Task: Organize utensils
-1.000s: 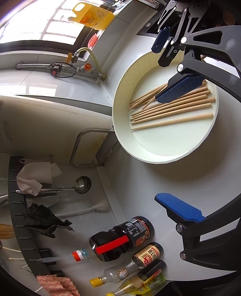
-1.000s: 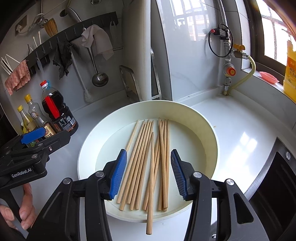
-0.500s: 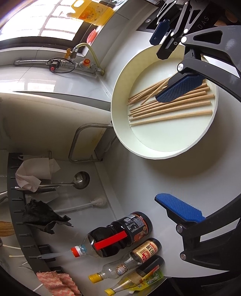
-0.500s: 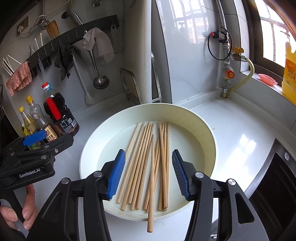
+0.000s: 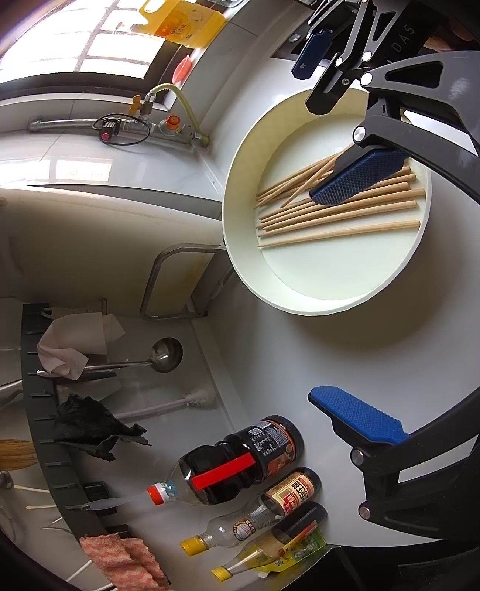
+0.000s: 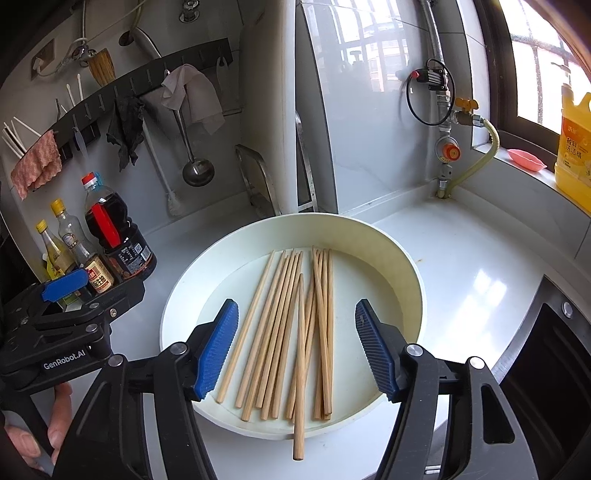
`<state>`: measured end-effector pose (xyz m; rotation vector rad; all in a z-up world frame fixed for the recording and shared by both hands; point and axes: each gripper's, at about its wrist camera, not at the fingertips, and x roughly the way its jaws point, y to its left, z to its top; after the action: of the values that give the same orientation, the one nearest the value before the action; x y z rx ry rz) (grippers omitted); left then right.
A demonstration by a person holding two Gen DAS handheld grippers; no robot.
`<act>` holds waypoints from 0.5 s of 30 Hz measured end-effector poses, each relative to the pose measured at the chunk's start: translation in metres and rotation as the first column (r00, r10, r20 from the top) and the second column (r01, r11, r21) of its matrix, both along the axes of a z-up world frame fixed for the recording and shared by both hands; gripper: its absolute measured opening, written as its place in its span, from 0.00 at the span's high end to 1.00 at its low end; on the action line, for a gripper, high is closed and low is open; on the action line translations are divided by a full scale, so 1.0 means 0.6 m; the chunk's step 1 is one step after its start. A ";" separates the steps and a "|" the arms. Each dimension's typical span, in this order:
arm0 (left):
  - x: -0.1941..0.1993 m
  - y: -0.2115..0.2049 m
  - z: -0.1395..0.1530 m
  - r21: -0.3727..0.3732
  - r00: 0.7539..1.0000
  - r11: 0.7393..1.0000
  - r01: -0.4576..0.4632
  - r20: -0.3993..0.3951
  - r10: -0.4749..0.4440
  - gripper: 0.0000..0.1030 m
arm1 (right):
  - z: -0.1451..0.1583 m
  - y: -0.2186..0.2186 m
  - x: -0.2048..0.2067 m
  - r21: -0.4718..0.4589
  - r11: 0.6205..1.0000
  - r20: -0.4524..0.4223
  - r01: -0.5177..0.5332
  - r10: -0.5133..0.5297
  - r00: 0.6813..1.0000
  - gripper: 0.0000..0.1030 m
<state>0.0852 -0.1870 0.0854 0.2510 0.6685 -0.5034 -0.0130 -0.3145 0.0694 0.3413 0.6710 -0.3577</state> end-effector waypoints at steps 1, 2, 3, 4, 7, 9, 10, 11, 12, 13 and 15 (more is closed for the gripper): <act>-0.001 0.000 0.000 -0.001 1.000 1.000 0.001 0.001 -0.001 0.06 | 0.000 0.001 0.000 0.000 1.000 0.000 0.002 -0.002 1.000 0.37; -0.002 -0.001 0.001 0.000 1.000 1.000 0.002 0.002 -0.002 0.06 | 0.000 0.002 0.000 -0.001 1.000 0.000 0.004 -0.004 1.000 0.37; -0.003 -0.001 0.001 0.001 1.000 1.000 0.002 0.003 -0.002 0.06 | 0.001 0.002 -0.001 -0.002 1.000 0.001 0.006 -0.006 1.000 0.35; -0.004 -0.002 0.001 0.002 1.000 1.000 0.002 0.005 -0.002 0.06 | 0.001 0.002 -0.001 -0.004 1.000 0.002 0.008 -0.008 1.000 0.35; -0.005 -0.002 0.001 0.001 1.000 1.000 0.001 0.005 -0.001 0.06 | 0.003 0.002 -0.002 -0.006 1.000 0.006 0.015 -0.015 1.000 0.34; -0.005 -0.002 0.002 0.000 1.000 1.000 -0.004 0.006 0.004 0.06 | 0.004 0.002 -0.004 -0.010 1.000 0.008 0.020 -0.020 1.000 0.32; -0.006 -0.001 0.003 -0.002 1.000 1.000 -0.006 0.006 0.006 0.06 | 0.004 0.002 -0.004 -0.012 1.000 0.009 0.022 -0.022 1.000 0.31; -0.005 -0.001 0.003 -0.004 1.000 1.000 -0.008 0.006 0.008 0.06 | 0.005 0.002 -0.005 -0.013 1.000 0.011 0.025 -0.025 1.000 0.31; -0.005 0.001 0.004 -0.006 1.000 1.000 -0.006 0.006 0.006 0.06 | 0.006 0.002 -0.006 -0.014 1.000 0.013 0.028 -0.027 1.000 0.30; -0.005 0.001 0.004 -0.010 1.000 1.000 -0.003 0.006 0.003 0.06 | 0.006 0.002 -0.006 -0.015 0.999 0.016 0.030 -0.029 0.999 0.29; -0.005 0.002 0.005 -0.009 1.000 1.000 -0.004 0.006 0.004 0.06 | 0.007 0.002 -0.007 -0.020 0.999 0.021 0.034 -0.034 0.999 0.27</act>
<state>0.0823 -0.1859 0.0883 0.2423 0.6604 -0.5019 -0.0174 -0.3134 0.0736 0.3373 0.6419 -0.3929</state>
